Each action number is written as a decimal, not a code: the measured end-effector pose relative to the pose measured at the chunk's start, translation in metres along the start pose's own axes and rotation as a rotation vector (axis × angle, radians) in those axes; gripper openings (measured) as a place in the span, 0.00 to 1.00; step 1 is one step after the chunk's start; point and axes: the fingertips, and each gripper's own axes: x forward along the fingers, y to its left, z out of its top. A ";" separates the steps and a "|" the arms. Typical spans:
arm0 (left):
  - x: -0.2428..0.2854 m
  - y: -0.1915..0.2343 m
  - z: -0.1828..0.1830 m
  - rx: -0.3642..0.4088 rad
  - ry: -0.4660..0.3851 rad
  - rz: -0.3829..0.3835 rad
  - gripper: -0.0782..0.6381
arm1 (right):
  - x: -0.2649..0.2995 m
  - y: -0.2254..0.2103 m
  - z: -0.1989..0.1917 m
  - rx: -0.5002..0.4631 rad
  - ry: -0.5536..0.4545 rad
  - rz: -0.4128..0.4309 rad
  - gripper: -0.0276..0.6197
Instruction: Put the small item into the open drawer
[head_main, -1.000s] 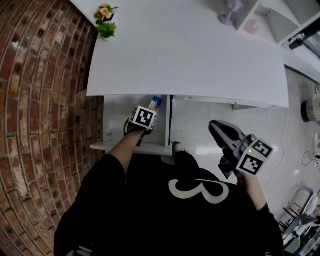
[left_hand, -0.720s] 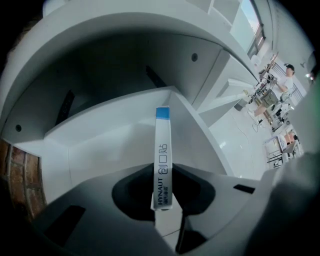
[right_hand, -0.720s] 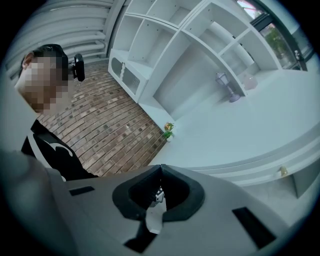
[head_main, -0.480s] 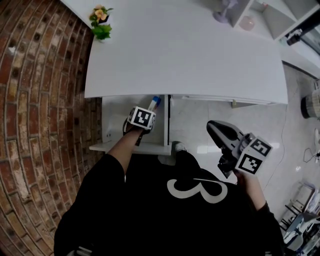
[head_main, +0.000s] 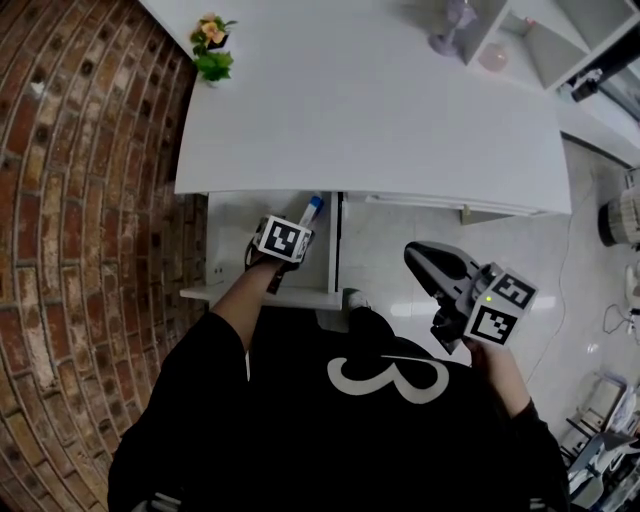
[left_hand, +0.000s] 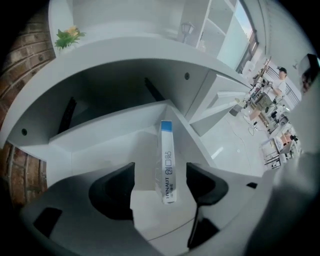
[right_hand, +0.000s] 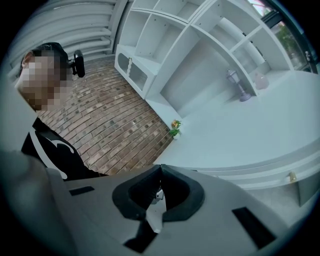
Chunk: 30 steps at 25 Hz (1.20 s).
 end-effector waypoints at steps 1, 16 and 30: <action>-0.005 0.001 0.002 0.002 -0.013 0.007 0.54 | 0.001 0.002 0.000 -0.008 0.005 0.006 0.06; -0.176 -0.060 0.042 0.053 -0.382 0.006 0.47 | -0.003 0.068 0.029 -0.198 0.029 0.159 0.06; -0.359 -0.206 0.071 0.127 -0.945 -0.361 0.15 | -0.020 0.126 0.055 -0.216 -0.055 0.278 0.06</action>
